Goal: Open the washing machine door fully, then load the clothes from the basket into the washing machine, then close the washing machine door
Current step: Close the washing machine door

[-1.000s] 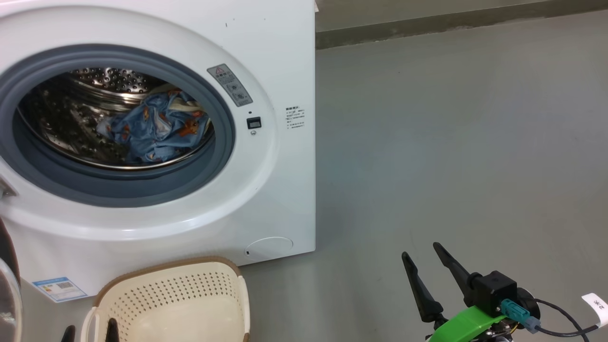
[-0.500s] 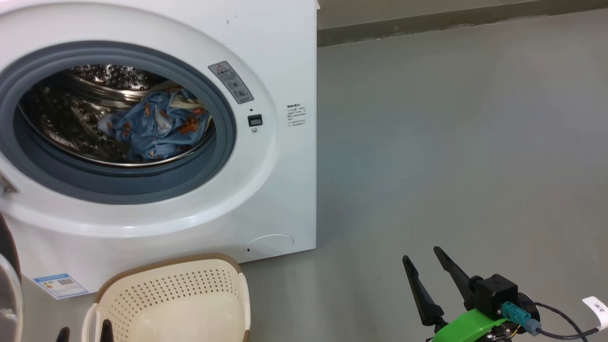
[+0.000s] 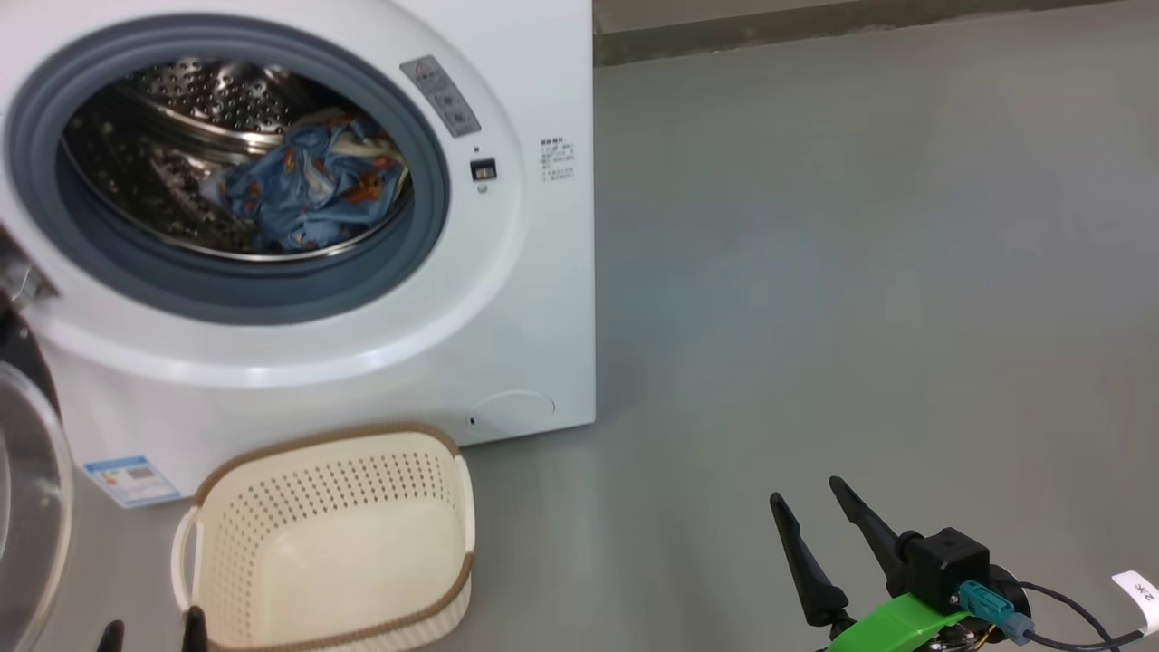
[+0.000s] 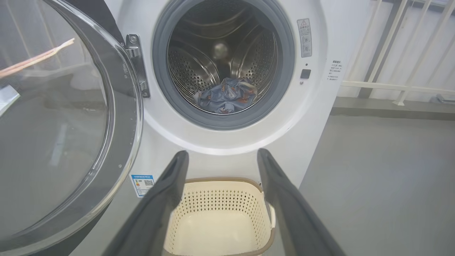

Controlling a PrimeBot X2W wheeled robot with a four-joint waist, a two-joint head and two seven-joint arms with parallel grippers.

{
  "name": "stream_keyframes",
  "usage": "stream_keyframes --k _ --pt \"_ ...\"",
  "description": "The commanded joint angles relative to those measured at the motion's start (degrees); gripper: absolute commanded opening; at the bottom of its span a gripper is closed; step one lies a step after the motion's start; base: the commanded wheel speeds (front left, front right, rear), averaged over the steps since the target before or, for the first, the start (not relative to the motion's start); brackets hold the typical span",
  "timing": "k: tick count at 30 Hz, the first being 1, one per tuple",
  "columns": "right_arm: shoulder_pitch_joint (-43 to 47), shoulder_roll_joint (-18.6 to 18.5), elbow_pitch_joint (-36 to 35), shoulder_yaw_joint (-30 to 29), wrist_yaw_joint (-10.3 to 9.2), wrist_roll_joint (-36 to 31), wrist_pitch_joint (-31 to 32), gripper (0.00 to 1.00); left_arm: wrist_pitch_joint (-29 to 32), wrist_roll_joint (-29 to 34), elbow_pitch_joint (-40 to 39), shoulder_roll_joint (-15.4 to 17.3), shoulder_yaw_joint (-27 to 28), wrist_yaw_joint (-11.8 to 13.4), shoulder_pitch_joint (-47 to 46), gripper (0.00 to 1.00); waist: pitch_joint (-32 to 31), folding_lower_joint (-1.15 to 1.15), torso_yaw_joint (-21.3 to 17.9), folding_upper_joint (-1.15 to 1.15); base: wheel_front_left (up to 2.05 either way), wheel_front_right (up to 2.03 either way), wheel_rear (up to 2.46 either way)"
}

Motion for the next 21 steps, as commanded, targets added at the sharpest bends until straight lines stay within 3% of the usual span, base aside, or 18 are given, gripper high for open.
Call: stream_keyframes --k 1,9,21 --pt "-0.67 0.28 -1.34 1.36 0.16 0.06 -0.44 1.00 -0.36 -0.06 -1.68 0.28 2.36 0.24 -3.03 1.00 0.08 0.00 0.16 0.00 -1.31 1.31 0.00" --pt "-0.68 0.28 -1.52 1.03 0.16 -0.17 -0.44 1.00 -0.36 0.12 -1.94 0.28 2.61 -0.01 -3.42 1.00 0.14 0.00 0.87 0.00 -0.72 0.72 0.00" --pt "-0.21 0.28 -1.48 0.90 0.16 -0.54 -0.44 1.00 -0.36 -0.63 -0.15 0.28 2.52 -1.17 -3.92 1.00 -0.16 0.00 3.79 0.00 -0.02 0.02 0.00"
